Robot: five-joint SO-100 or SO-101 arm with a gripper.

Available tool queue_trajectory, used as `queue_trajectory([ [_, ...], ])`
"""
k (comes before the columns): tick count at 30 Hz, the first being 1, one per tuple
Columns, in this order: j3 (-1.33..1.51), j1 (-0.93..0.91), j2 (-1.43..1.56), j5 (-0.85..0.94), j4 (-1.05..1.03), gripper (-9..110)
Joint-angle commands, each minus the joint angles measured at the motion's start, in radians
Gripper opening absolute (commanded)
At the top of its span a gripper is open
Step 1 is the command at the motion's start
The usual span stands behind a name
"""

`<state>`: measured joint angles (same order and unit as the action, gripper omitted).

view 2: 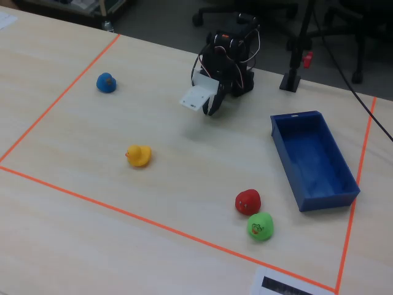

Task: Grasp red duck and put it into box.

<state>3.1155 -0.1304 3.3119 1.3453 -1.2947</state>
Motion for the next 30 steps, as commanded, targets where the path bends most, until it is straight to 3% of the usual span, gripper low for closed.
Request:
queue_trajectory([
  [1,-0.005,0.008,-0.003,-0.014,-0.018,1],
  [30,-0.005,0.02,-0.002,0.017,-0.017,1],
])
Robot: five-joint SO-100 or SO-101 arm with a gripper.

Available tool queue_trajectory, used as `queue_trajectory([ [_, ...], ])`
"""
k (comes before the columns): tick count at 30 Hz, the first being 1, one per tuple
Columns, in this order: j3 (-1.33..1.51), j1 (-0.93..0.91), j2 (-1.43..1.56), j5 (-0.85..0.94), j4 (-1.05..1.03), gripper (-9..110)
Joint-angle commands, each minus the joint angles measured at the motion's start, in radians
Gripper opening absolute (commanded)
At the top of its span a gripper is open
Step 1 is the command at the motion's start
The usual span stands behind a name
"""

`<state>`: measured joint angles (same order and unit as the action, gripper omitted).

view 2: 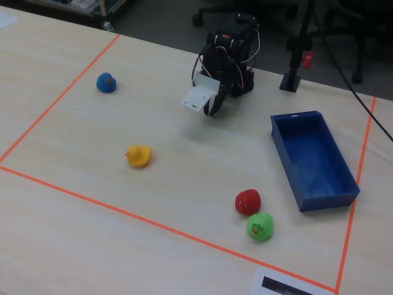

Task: Grasp red duck and put it into box.

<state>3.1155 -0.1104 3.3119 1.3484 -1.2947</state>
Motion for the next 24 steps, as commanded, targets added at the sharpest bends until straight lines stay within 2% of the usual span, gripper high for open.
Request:
queue_trajectory([
  [1,-0.005,0.002,-0.002,0.018,0.0,1],
  [11,-0.261,-0.048,-0.563,0.084,0.696,0],
  [17,-0.426,-0.005,-0.792,0.186,1.088,11],
  [19,-0.416,0.021,-0.828,0.241,1.227,15],
  [22,-0.236,0.069,-0.891,0.351,1.695,21],
  [24,-0.163,0.124,-0.914,0.376,1.836,23],
])
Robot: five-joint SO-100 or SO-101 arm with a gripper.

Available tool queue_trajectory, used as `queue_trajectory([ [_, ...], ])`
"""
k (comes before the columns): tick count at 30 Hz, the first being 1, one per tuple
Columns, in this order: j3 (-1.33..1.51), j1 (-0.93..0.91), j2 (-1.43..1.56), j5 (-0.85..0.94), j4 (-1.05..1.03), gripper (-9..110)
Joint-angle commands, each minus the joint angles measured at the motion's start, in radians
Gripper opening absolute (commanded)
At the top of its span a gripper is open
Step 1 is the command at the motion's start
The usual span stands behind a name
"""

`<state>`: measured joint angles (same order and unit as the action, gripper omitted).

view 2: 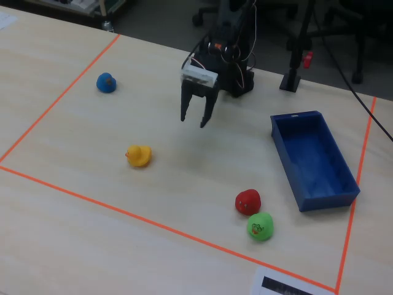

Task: Grasp red duck and put it into box.

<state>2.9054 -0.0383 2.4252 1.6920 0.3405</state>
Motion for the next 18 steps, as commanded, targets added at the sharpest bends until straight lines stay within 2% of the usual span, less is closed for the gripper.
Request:
queue_trajectory([
  [1,0.061,0.078,-0.037,0.038,0.23,24],
  [6,-0.006,0.123,-0.152,0.028,0.235,25],
  [11,-0.147,0.12,-0.261,-0.023,0.141,26],
  [18,-0.272,0.196,-0.453,-0.103,0.179,28],
])
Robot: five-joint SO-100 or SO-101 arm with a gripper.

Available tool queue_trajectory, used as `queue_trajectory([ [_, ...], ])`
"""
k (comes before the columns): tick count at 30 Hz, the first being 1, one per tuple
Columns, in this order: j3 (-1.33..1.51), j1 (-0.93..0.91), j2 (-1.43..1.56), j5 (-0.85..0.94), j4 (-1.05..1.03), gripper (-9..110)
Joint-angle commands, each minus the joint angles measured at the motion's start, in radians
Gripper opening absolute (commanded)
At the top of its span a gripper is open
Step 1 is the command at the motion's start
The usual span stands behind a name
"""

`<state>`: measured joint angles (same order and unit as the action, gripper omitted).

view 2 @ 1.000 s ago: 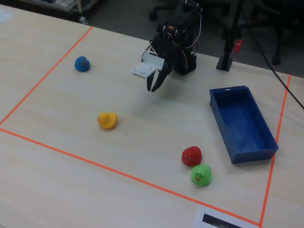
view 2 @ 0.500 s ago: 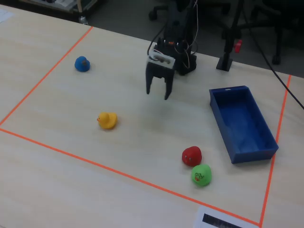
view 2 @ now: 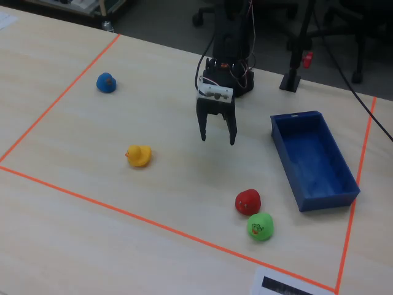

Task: Grasp red duck and put it into box.

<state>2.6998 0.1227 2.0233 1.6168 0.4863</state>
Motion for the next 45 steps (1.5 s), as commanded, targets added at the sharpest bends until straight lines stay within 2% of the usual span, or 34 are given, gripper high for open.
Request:
queue_trajectory([
  [1,-0.078,0.054,-0.072,-0.038,0.034,28],
  [9,-0.224,0.169,-0.242,-0.094,0.015,28],
  [15,-0.445,0.187,-0.388,-0.158,-0.107,28],
  [23,-0.595,0.219,-0.568,-0.215,-0.147,28],
  [45,-0.807,0.176,-0.81,-0.184,-0.114,27],
])
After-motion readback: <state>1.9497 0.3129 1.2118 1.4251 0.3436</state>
